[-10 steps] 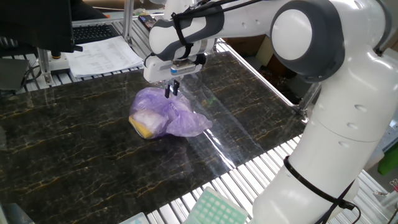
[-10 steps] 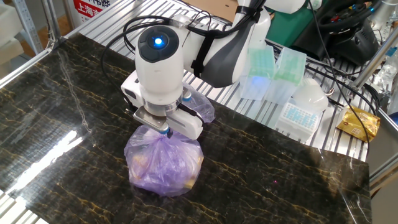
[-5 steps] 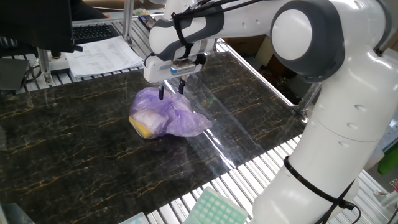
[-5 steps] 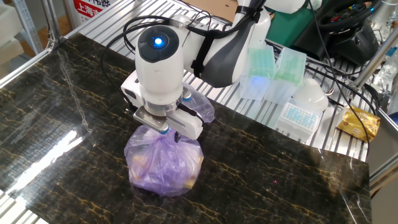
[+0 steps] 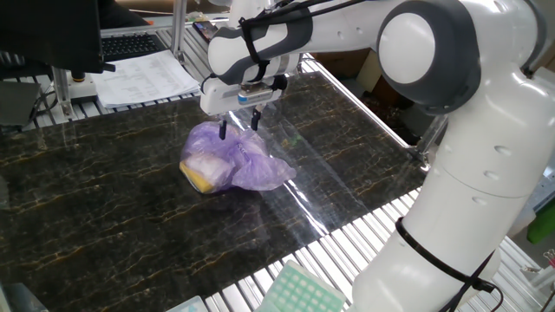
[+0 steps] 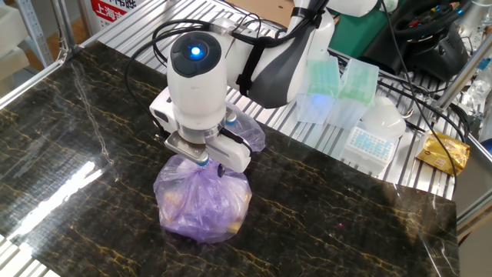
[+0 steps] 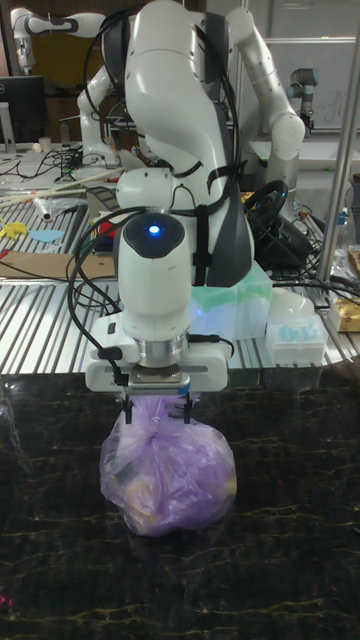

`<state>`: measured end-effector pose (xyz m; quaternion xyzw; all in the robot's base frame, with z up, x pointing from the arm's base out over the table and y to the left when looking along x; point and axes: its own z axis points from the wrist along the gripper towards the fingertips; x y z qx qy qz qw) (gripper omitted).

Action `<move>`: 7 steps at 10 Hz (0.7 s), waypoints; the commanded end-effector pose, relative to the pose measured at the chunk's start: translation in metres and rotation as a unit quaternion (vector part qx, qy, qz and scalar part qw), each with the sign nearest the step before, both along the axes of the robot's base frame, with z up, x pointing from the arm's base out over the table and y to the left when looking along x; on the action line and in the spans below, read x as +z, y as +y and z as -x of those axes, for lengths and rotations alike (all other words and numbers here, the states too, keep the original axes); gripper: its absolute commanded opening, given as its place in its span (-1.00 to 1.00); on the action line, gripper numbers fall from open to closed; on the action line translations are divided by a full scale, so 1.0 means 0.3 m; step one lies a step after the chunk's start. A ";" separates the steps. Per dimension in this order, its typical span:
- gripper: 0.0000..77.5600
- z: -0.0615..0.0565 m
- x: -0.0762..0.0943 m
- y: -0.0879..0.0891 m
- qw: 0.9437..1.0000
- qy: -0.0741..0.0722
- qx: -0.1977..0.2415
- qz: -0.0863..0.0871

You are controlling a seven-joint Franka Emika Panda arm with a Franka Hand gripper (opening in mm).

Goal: Pick up a bag of things

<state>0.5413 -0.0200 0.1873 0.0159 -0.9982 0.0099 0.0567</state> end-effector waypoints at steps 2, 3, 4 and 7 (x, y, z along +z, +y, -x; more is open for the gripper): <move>1.00 -0.046 -0.112 -0.026 1.000 -0.006 0.009 -0.021; 1.00 -0.048 -0.111 -0.028 1.000 -0.003 0.010 -0.021; 1.00 -0.048 -0.111 -0.028 1.000 -0.002 0.010 -0.021; 1.00 -0.055 -0.151 -0.024 1.000 0.008 0.011 -0.023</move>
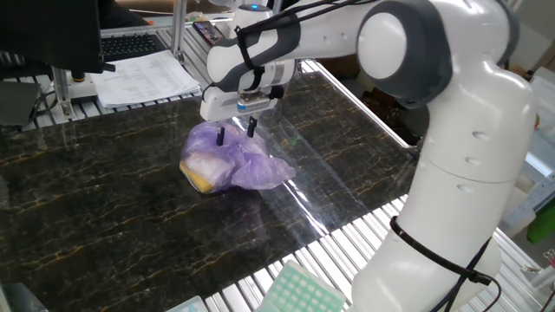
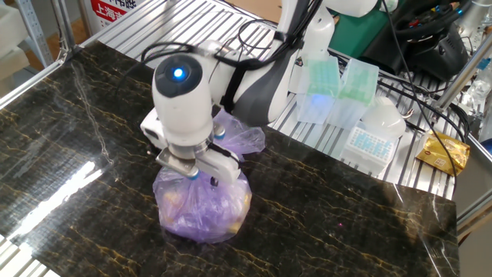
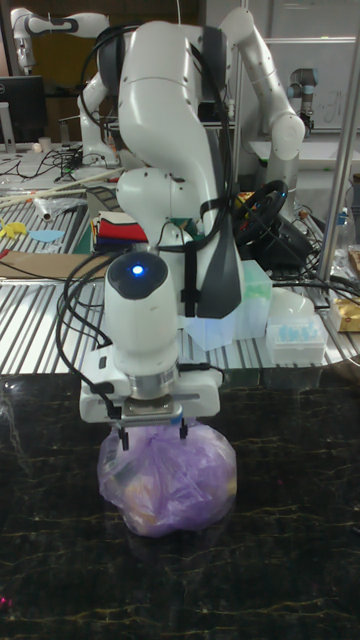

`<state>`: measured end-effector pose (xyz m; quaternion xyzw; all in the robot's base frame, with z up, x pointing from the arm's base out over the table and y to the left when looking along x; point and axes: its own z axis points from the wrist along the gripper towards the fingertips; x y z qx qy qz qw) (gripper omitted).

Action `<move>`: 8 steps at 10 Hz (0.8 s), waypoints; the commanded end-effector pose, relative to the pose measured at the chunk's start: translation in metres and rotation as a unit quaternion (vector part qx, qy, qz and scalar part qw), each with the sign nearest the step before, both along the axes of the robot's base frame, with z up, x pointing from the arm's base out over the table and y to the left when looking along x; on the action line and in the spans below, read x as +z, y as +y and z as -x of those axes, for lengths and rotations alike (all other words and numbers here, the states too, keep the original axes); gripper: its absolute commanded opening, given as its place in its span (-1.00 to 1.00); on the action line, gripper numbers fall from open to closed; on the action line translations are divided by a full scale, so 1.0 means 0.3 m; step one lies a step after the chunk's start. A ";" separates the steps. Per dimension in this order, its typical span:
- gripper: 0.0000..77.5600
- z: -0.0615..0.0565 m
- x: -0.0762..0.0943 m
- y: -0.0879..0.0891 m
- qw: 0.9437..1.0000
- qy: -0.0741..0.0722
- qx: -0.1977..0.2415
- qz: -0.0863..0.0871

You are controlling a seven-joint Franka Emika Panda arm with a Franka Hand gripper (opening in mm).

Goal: Pick up a bag of things

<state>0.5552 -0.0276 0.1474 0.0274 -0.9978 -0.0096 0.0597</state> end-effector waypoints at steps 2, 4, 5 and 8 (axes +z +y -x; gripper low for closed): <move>1.00 -0.008 -0.025 0.004 1.000 0.014 -0.002 -0.005; 1.00 0.003 -0.009 0.006 0.999 0.034 -0.007 -0.001; 1.00 0.014 0.001 0.008 0.999 0.037 -0.017 0.001; 1.00 0.037 -0.020 0.009 0.999 0.032 -0.015 -0.001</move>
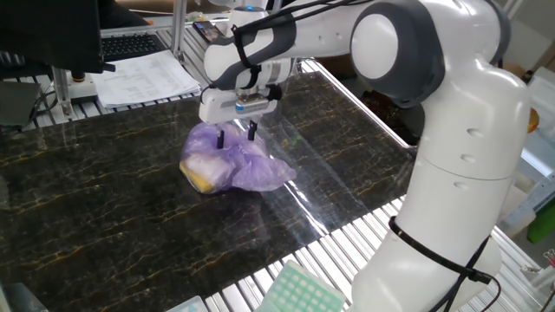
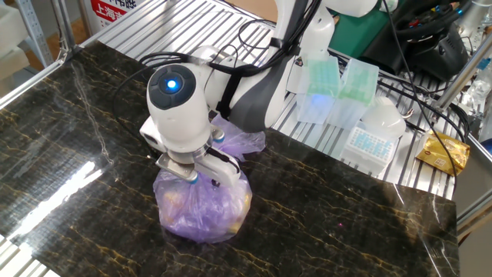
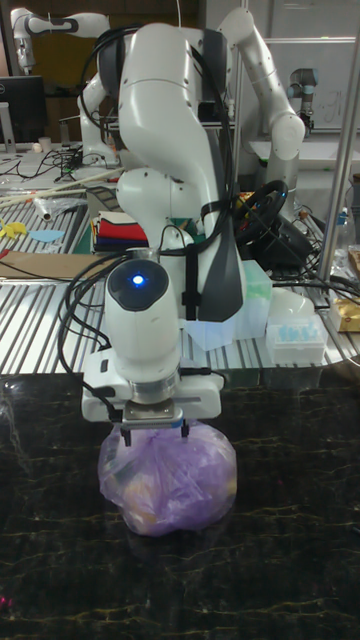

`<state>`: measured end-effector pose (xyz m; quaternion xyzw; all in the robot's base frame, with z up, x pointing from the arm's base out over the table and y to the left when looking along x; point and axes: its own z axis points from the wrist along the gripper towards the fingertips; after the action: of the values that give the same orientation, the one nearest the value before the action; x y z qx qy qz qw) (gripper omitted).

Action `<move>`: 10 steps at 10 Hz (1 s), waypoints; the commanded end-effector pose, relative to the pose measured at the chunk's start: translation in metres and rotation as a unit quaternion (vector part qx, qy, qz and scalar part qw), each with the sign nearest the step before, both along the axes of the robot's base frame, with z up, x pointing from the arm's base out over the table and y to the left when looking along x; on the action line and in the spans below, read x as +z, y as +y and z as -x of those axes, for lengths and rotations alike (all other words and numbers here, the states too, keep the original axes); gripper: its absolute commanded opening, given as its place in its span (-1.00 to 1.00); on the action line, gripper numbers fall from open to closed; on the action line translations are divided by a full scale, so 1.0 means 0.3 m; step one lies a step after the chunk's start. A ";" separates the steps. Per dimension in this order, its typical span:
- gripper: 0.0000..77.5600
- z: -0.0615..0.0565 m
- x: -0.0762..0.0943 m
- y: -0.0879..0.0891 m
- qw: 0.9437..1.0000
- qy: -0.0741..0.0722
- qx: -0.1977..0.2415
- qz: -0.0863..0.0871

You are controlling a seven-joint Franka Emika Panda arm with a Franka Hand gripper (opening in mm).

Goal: Pick up a bag of things

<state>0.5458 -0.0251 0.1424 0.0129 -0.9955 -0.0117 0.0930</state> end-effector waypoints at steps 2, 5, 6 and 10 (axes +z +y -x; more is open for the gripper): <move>1.00 0.009 -0.009 0.002 1.000 -0.001 -0.002 -0.004; 1.00 0.001 -0.053 0.007 0.999 -0.011 -0.014 -0.035; 1.00 0.001 -0.055 0.007 0.999 -0.011 -0.009 -0.028; 1.00 -0.001 -0.044 0.004 1.000 -0.015 0.001 -0.013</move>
<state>0.5450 -0.0234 0.1274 0.0140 -0.9963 -0.0247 0.0812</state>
